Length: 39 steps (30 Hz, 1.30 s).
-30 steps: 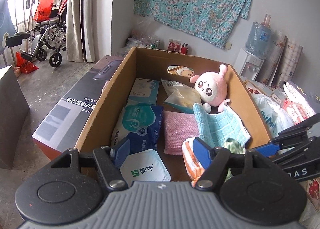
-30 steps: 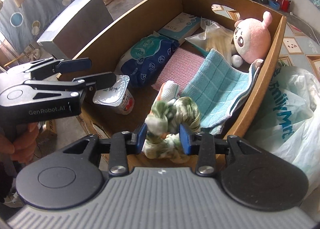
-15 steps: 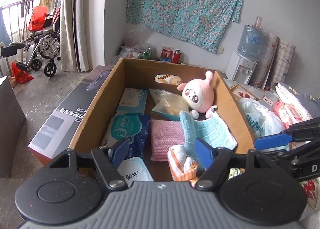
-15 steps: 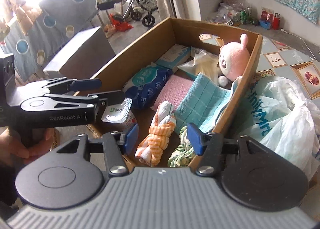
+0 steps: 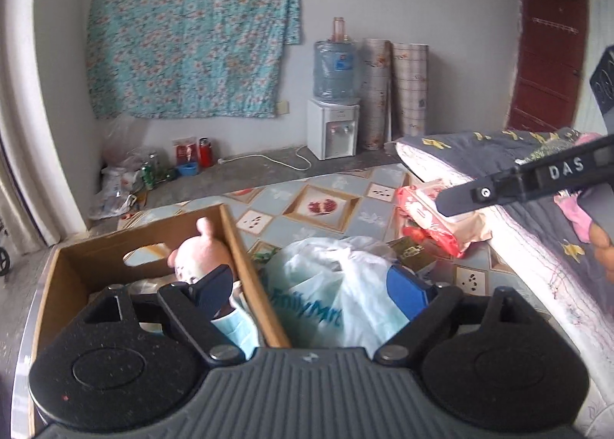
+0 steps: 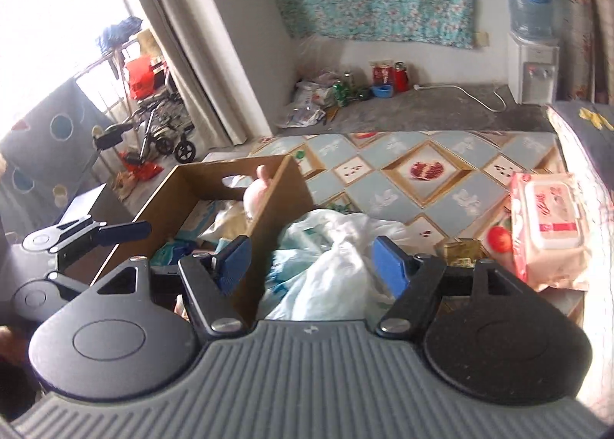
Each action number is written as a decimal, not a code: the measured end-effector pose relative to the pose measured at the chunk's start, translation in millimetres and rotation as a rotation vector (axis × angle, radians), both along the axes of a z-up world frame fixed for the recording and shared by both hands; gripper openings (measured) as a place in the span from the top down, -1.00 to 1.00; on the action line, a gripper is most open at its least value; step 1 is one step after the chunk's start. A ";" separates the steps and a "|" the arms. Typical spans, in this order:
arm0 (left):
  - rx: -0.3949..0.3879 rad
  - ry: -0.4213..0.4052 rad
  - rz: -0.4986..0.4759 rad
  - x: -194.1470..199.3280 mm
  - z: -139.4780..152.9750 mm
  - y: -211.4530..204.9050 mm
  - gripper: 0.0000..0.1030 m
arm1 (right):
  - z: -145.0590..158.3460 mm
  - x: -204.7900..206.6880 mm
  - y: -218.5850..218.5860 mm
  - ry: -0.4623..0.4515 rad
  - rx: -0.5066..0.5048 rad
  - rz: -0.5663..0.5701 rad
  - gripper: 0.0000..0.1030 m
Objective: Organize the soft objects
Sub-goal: 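Move the right gripper down to the gold tea box and close it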
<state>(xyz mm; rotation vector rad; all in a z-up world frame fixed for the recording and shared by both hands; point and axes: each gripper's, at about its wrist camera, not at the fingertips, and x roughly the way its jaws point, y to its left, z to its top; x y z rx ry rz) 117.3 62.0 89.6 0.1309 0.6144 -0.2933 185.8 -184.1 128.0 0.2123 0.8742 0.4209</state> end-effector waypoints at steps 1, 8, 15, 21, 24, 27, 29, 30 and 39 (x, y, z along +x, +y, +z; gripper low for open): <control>0.013 0.003 -0.022 7.7 -2.9 -13.1 -0.72 | -6.5 8.0 -13.1 0.021 0.017 -0.024 -0.36; 0.033 0.097 -0.142 65.4 -37.3 -87.4 -0.56 | -77.1 58.7 -75.9 0.191 0.087 -0.125 -0.31; 0.199 0.136 -0.228 119.8 -66.9 -137.2 -0.20 | -136.6 101.6 -106.1 0.264 0.122 -0.161 -0.07; 0.259 0.190 -0.301 139.3 -93.3 -166.2 -0.10 | -175.9 133.2 -113.9 0.324 0.104 -0.155 0.10; 0.259 0.220 -0.307 143.4 -102.8 -171.2 0.00 | -192.3 144.0 -111.5 0.346 0.087 -0.138 0.22; 0.273 0.243 -0.300 146.2 -109.8 -173.5 0.07 | -207.8 147.5 -106.0 0.379 0.060 -0.112 0.45; 0.270 0.252 -0.296 145.7 -111.2 -172.7 0.07 | -213.1 145.5 -104.1 0.375 0.023 -0.100 0.66; 0.268 0.254 -0.296 144.1 -110.6 -171.9 0.07 | -213.4 143.1 -104.8 0.370 0.008 -0.096 0.75; 0.262 0.234 -0.325 125.0 -105.1 -178.5 -0.01 | -218.7 124.0 -124.4 0.394 0.067 -0.128 0.83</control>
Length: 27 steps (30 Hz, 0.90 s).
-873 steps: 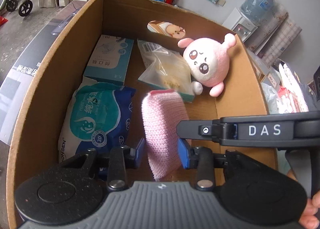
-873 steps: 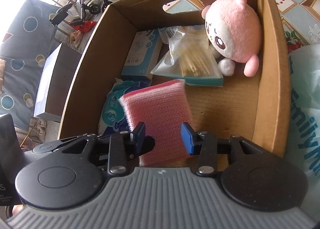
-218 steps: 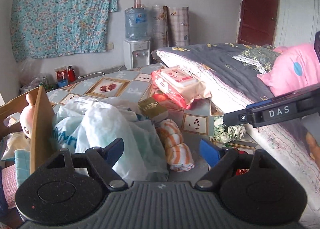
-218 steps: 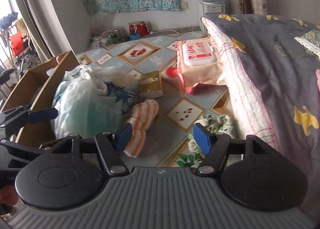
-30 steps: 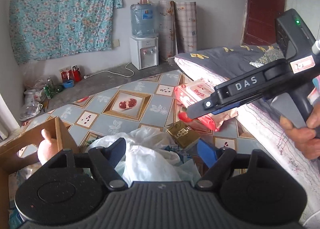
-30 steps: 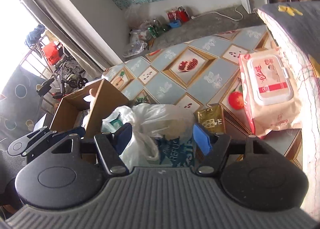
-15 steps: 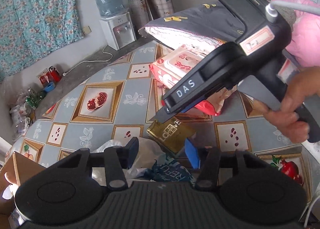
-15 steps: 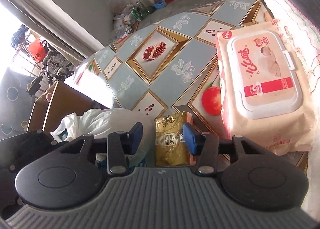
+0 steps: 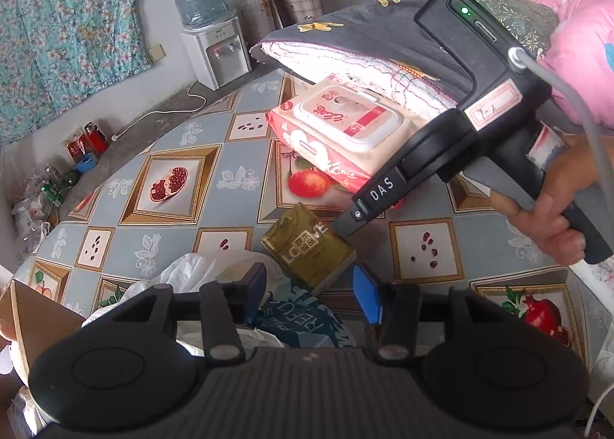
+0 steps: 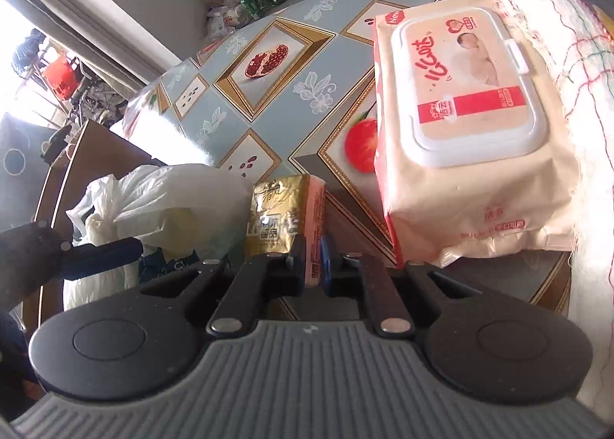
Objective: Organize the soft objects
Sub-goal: 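Move the right gripper down to the gold tea box and close it, then lift the gold tea box up with the right gripper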
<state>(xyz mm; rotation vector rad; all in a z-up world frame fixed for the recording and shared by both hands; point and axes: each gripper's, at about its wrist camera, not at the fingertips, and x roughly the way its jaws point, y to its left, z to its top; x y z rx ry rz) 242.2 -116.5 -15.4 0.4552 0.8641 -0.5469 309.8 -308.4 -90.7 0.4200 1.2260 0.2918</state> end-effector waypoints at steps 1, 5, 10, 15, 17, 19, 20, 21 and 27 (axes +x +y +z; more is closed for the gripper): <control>0.004 -0.004 -0.003 -0.5 -0.2 -1.7 -0.02 | 1.6 -0.2 -1.3 -0.001 0.025 -0.003 0.81; 0.009 -0.020 -0.005 2.3 -1.1 -4.1 -0.05 | 0.7 12.5 7.4 -0.014 0.047 0.006 0.72; 0.018 -0.008 0.005 8.6 -9.8 -3.3 -0.05 | -13.3 21.3 15.3 0.010 0.000 0.045 0.52; 0.009 0.005 -0.009 7.2 -15.9 -4.8 -0.05 | -7.1 8.5 5.8 0.006 -0.025 0.056 0.64; 0.006 0.007 -0.022 4.6 -16.6 -9.1 -0.09 | -3.9 -0.8 -2.0 0.004 -0.036 0.049 0.65; 0.004 0.014 -0.041 1.9 -17.5 -15.1 -0.14 | -2.4 -13.6 -15.5 0.012 -0.034 0.024 0.65; 0.005 0.023 -0.057 0.5 -19.2 -19.9 -0.14 | -1.9 -19.4 -21.7 0.016 -0.032 0.011 0.66; 0.008 0.032 -0.073 -0.9 -21.1 -24.7 -0.16 | -1.9 -27.0 -29.5 0.023 -0.034 -0.007 0.70; 0.063 0.041 -0.137 -3.1 -38.2 -55.1 -0.17 | -15.0 -56.7 -65.6 0.070 0.052 -0.112 0.79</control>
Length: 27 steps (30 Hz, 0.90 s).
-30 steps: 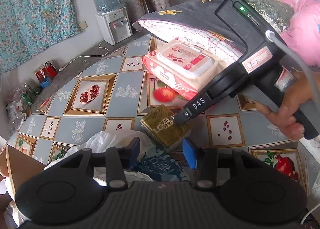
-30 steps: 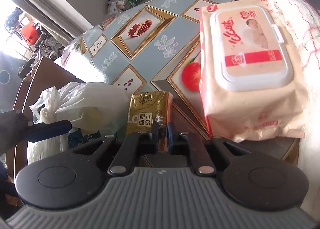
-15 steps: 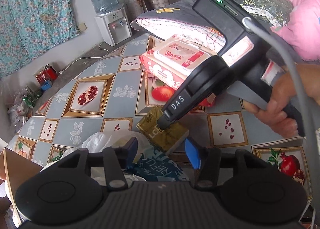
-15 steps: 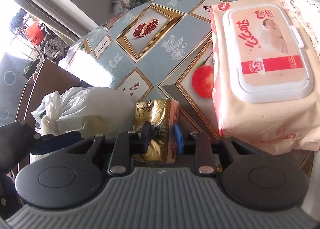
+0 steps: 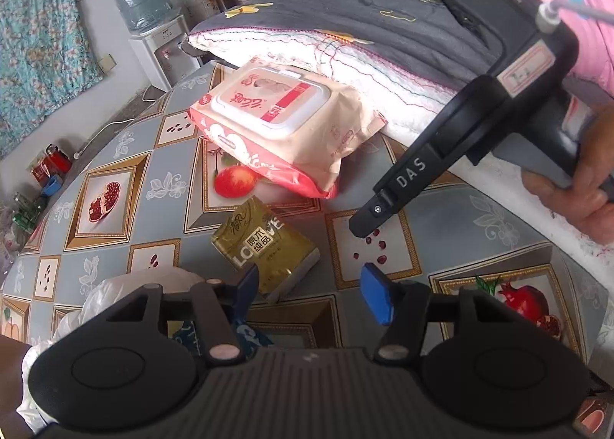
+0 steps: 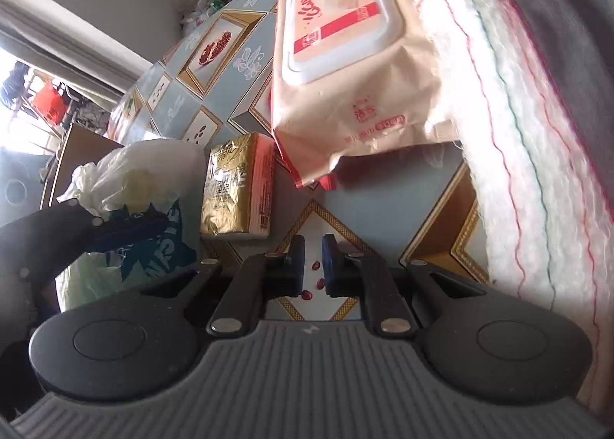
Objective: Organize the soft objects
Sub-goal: 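Lift the gold tea box up with the right gripper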
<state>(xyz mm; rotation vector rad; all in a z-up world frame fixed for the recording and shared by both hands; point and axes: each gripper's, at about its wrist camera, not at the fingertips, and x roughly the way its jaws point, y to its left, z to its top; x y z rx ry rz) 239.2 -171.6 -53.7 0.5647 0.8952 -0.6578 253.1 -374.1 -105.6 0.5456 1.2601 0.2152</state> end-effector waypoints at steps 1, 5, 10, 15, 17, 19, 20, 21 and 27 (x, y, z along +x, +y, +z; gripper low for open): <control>0.008 0.002 0.006 2.2 -2.3 -2.7 -0.17 | 1.9 -1.3 -2.2 -0.016 0.015 -0.010 0.79; 0.025 0.030 0.056 18.3 -7.9 -0.7 -0.17 | 9.5 5.2 -1.5 -0.061 0.089 -0.019 0.74; 0.025 0.109 0.135 41.8 -18.4 11.2 -0.17 | 7.6 27.5 12.4 -0.070 0.127 -0.009 0.52; 0.002 0.180 0.169 57.7 -27.8 14.2 -0.16 | -6.1 41.9 24.1 -0.035 0.139 -0.008 0.51; 0.001 0.198 0.170 61.6 -30.9 11.8 -0.16 | -11.4 46.5 26.1 -0.021 0.146 -0.014 0.50; 0.004 0.214 0.177 65.5 -35.0 9.3 -0.15 | -18.4 49.3 26.6 -0.009 0.165 -0.021 0.49; 0.004 0.221 0.182 67.2 -36.9 8.6 -0.15 | -20.8 49.9 26.1 -0.004 0.174 -0.025 0.47; 0.004 0.231 0.188 68.8 -38.9 7.5 -0.16 | -23.3 47.2 22.1 -0.002 0.183 -0.030 0.46; -0.011 0.232 0.217 65.9 -36.2 3.2 -0.18 | -22.1 40.8 22.4 -0.018 0.190 -0.041 0.44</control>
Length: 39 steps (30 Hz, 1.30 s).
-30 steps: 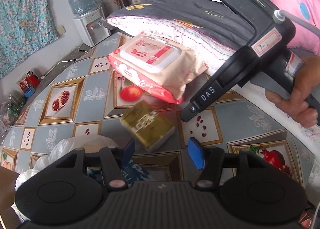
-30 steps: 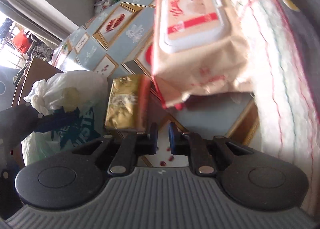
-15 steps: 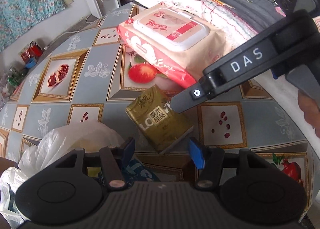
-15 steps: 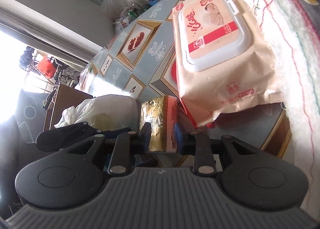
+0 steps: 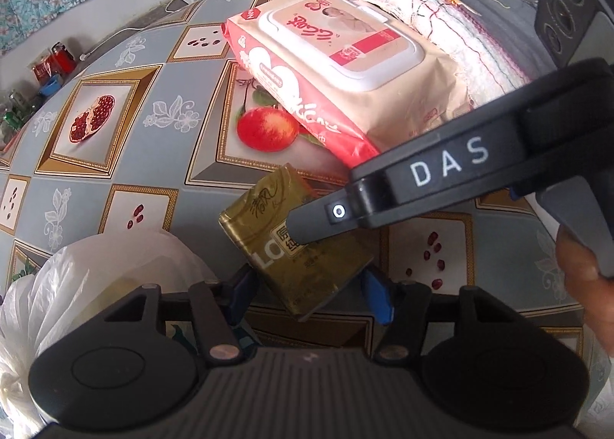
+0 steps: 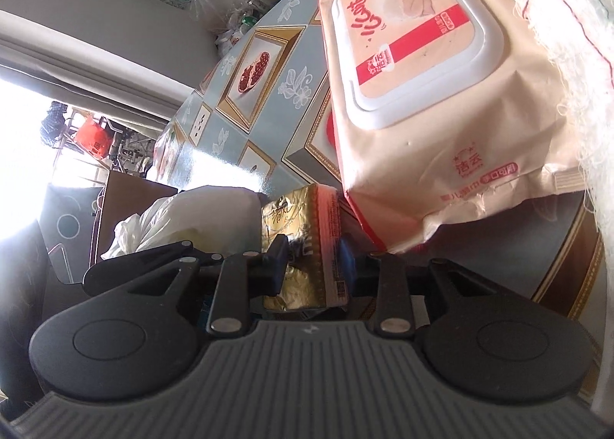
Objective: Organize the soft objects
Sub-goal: 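Lift the gold tea box up with the right gripper, then carry the gold tea box with the right gripper over the cardboard box, then lower the gold tea box into the box and open the right gripper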
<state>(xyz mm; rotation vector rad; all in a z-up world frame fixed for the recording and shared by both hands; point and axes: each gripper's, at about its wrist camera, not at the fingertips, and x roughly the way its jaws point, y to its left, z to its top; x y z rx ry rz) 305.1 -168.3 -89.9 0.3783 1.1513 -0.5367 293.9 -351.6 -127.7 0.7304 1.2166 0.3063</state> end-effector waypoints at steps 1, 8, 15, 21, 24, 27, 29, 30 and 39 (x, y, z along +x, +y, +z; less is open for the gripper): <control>-0.004 -0.005 0.003 -2.6 3.2 -0.1 -0.16 | 3.0 -1.8 0.3 -0.007 -0.004 0.000 0.44; -0.062 -0.090 -0.005 -31.4 49.3 3.3 -0.16 | 55.5 -25.2 -3.1 -0.076 -0.017 -0.027 0.44; -0.139 -0.237 0.034 -81.3 125.7 43.7 -0.16 | 139.3 -53.0 29.0 -0.223 -0.010 0.007 0.43; -0.165 -0.326 0.167 -125.2 164.9 120.3 -0.16 | 183.4 -58.6 112.0 -0.303 0.036 0.136 0.42; -0.162 -0.352 0.248 -144.7 175.7 167.2 -0.16 | 194.8 -58.4 165.3 -0.303 0.067 0.216 0.41; -0.167 -0.345 0.344 -160.0 183.2 217.8 -0.16 | 200.8 -57.2 224.8 -0.289 0.087 0.310 0.41; -0.171 -0.332 0.403 -169.3 185.1 251.3 -0.16 | 200.7 -56.9 260.9 -0.266 0.102 0.366 0.40; -0.172 -0.322 0.429 -173.8 185.4 266.6 -0.16 | 200.1 -56.8 277.9 -0.258 0.105 0.396 0.40; -0.206 -0.169 0.613 -203.0 159.6 373.9 -0.16 | 168.4 -71.0 397.5 -0.089 0.133 0.578 0.37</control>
